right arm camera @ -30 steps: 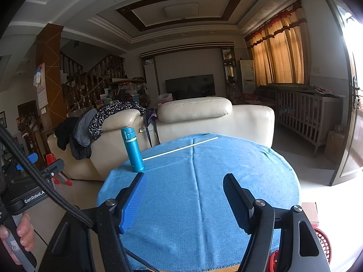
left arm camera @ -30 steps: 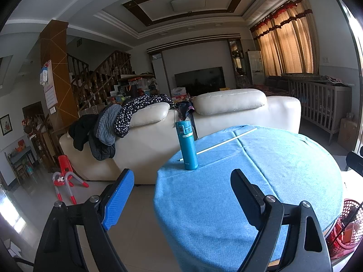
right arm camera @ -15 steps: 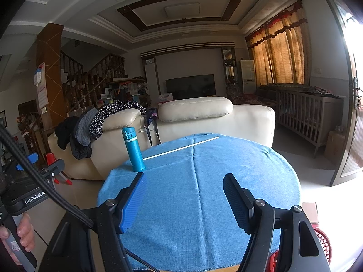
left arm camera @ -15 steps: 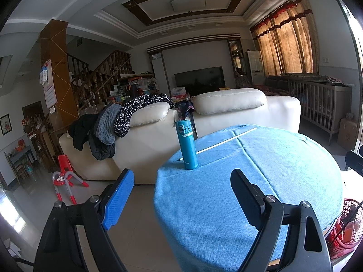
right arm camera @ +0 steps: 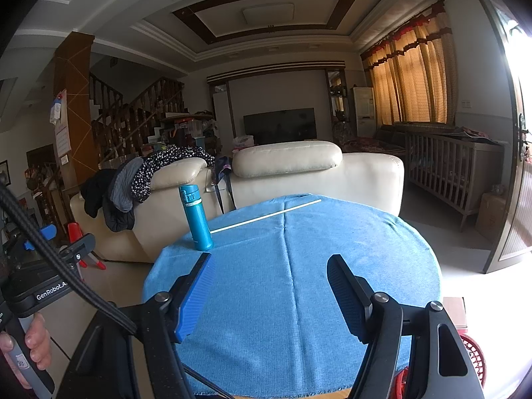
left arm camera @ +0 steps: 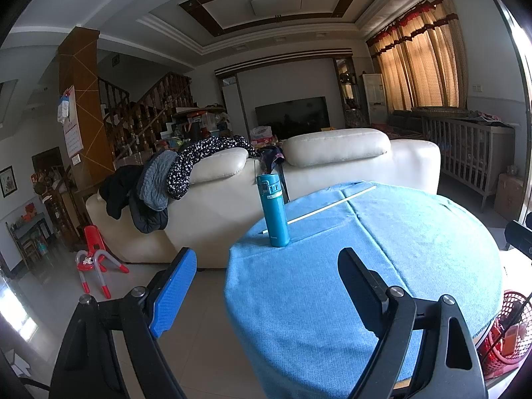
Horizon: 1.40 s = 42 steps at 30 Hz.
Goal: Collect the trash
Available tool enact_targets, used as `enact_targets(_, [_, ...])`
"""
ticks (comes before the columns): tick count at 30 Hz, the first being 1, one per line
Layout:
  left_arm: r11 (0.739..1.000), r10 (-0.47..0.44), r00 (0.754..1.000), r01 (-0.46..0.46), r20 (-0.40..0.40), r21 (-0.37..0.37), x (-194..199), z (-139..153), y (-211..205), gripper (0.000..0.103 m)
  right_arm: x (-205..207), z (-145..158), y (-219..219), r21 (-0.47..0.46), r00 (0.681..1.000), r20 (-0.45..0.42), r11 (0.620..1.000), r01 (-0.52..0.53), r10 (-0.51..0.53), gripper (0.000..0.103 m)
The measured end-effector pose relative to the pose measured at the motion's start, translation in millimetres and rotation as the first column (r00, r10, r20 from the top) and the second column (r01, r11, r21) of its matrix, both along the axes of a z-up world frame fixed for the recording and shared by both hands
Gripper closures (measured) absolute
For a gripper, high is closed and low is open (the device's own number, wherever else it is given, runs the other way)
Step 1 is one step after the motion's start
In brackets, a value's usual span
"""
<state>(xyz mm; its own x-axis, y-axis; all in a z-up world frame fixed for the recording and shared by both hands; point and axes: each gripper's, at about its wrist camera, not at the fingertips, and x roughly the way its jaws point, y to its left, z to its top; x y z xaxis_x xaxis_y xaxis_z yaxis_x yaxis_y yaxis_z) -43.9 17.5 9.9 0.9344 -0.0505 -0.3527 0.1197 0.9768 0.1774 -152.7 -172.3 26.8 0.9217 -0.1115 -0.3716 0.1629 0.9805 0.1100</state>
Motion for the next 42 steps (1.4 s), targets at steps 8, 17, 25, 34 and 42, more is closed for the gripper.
enact_targets(8, [1.000, 0.000, 1.000, 0.000, -0.002, -0.002, 0, -3, 0, 0.016, 0, -1, 0, -0.001, 1.000, -0.001, 1.000, -0.002, 0.002, 0.030])
enact_targets(17, [1.000, -0.003, 1.000, 0.003, -0.005, -0.005, -2, -8, 1, 0.016, 0, -1, 1, -0.002, 1.000, -0.001, 1.000, -0.002, 0.002, 0.030])
enact_targets(25, [1.000, -0.004, 1.000, 0.004, -0.008, -0.008, -2, -11, 2, 0.016, 5, -3, 3, -0.006, 1.000, -0.004, 1.000, -0.006, 0.006, 0.030])
enact_targets(34, [1.000, -0.005, 1.000, 0.004, -0.008, -0.009, -3, -10, 2, 0.016, 5, -3, 4, -0.007, 1.000, -0.004, 1.000, -0.007, 0.007, 0.030])
enact_targets(42, [1.000, -0.003, 1.000, 0.002, -0.007, -0.009, -1, -8, 3, 0.016, 6, -4, 5, -0.009, 1.000, -0.006, 1.000, -0.010, 0.010, 0.030])
